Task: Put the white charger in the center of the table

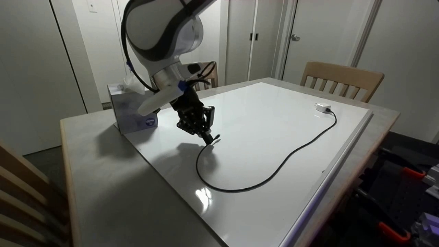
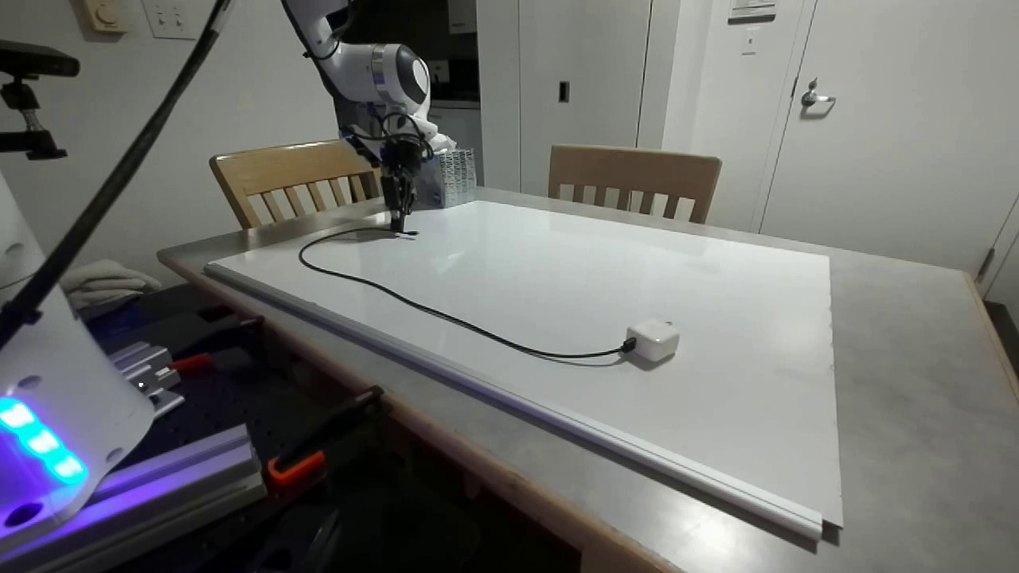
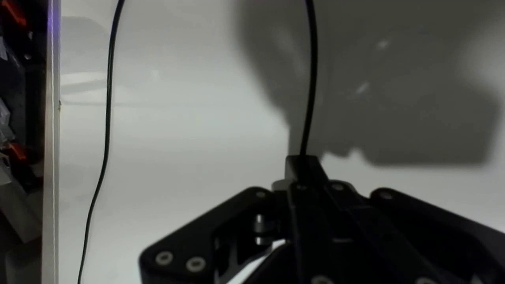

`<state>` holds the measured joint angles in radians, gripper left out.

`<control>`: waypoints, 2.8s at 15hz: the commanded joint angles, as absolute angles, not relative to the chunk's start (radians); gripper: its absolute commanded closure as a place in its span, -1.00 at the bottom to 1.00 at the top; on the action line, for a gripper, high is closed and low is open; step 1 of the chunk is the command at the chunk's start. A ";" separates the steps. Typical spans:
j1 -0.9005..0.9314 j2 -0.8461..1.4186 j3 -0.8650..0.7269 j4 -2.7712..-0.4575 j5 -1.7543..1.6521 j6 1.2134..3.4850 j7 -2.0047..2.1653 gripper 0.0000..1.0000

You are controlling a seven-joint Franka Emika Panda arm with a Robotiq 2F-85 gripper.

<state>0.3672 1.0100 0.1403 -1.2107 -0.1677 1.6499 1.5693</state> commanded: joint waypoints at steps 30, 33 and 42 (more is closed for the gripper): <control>0.269 0.840 -0.093 -1.479 -0.101 1.714 2.222 0.98; 0.240 0.835 -0.108 -1.466 -0.093 1.731 2.348 0.98; 0.174 0.833 -0.110 -1.467 -0.107 1.682 2.494 0.94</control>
